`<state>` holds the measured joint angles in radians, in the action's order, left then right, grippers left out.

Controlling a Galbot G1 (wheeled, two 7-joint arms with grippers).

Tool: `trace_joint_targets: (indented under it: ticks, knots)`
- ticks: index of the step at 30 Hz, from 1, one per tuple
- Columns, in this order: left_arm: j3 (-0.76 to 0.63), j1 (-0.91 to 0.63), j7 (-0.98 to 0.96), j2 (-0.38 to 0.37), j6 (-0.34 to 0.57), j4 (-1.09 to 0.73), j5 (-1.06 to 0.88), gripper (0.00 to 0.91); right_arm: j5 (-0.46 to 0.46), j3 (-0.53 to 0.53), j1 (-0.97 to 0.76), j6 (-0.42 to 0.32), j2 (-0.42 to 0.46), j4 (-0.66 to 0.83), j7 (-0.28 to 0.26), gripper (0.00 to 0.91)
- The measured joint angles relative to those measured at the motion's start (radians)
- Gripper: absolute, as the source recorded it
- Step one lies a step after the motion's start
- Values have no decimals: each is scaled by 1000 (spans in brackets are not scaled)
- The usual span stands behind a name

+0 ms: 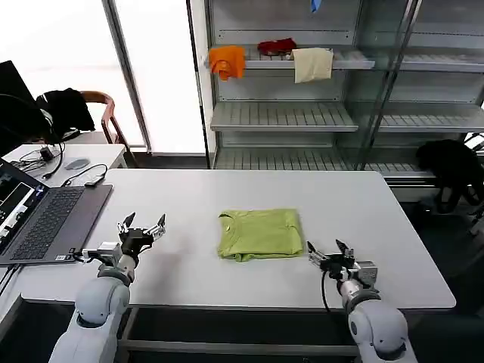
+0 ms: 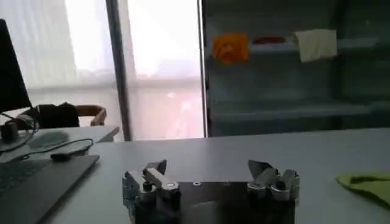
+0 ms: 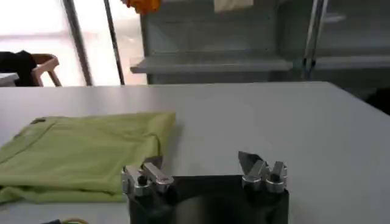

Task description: Fold and organize the clothes.

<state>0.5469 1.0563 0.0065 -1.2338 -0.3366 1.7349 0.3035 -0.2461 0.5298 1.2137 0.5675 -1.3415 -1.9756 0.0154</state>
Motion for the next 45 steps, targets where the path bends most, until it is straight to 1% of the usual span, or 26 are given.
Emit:
trace_joint_targets:
  ticks: [8,14,21,26,38,45]
  knots:
    - [17,34,13,-10,-6,41,87,907,79,80,18,-58,74,-4,-21,907]
    - [14,55,14,-23,-19,76,121,907,115,101,36,-85,97,-7,-35,907]
    - [4,64,15,-37,-28,112,134,907,149,122,41,-99,118,-2,-41,907]
    - [10,73,18,-33,-28,117,138,907,157,141,36,-118,139,14,-55,907]
    - [29,100,40,-26,-26,140,155,907,163,153,16,-194,171,63,-103,907]
    - [33,105,46,-31,-24,144,164,907,150,154,18,-212,180,66,-117,907]
